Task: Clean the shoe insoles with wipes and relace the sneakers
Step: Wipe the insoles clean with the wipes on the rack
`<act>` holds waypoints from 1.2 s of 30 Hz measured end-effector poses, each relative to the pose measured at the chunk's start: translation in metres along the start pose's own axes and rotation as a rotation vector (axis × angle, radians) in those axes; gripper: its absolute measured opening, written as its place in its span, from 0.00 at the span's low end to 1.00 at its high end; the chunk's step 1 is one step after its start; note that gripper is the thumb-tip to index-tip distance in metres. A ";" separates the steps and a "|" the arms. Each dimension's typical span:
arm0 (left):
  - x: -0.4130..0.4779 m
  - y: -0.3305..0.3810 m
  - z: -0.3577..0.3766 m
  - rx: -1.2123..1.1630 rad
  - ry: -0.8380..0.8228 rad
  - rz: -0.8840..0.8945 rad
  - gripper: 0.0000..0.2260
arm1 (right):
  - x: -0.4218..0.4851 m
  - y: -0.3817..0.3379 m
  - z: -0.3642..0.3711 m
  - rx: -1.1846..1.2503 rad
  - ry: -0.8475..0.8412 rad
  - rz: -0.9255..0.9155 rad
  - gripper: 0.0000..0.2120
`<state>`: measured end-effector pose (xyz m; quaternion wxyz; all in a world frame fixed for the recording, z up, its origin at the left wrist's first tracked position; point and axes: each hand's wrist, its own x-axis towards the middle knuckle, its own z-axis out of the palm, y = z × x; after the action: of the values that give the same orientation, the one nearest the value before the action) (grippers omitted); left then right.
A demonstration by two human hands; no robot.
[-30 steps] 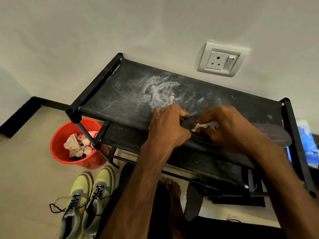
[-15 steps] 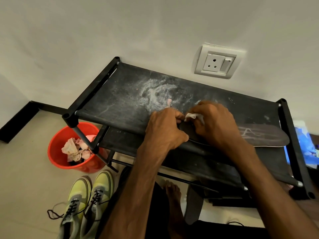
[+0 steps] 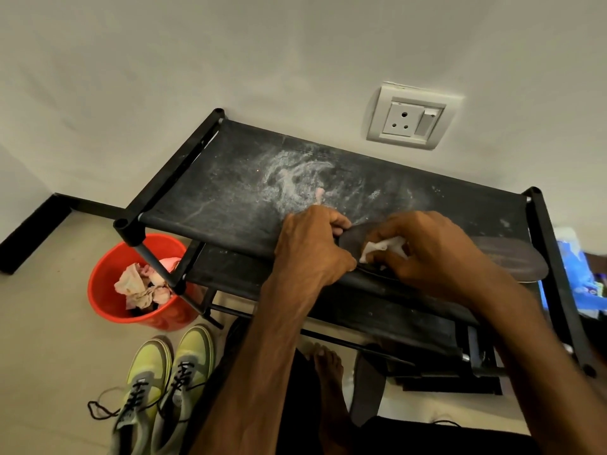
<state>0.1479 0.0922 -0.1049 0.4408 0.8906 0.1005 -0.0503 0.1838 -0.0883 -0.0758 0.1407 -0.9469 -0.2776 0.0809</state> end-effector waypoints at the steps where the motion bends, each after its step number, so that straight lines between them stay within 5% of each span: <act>1: 0.000 0.000 0.000 0.004 -0.004 0.001 0.26 | 0.004 -0.001 0.005 -0.011 0.059 -0.010 0.08; 7: 0.002 0.000 -0.002 0.027 -0.030 -0.014 0.27 | 0.025 -0.011 0.017 -0.079 0.230 0.003 0.08; 15: -0.003 0.001 -0.001 0.007 0.004 -0.014 0.26 | 0.010 0.001 0.002 0.098 -0.054 -0.176 0.15; 21: -0.001 0.000 -0.001 0.049 -0.018 0.004 0.22 | 0.024 -0.009 0.020 0.045 0.202 -0.116 0.09; 29: -0.001 0.002 -0.003 0.040 -0.034 0.013 0.26 | 0.019 0.001 0.002 0.099 -0.039 -0.181 0.13; 36: -0.005 0.002 -0.006 0.043 -0.009 0.025 0.24 | 0.015 0.022 -0.001 0.056 0.262 0.012 0.07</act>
<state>0.1440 0.0953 -0.0983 0.4228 0.9007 0.0863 -0.0508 0.2075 -0.0982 -0.0832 0.2015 -0.9466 -0.2491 -0.0349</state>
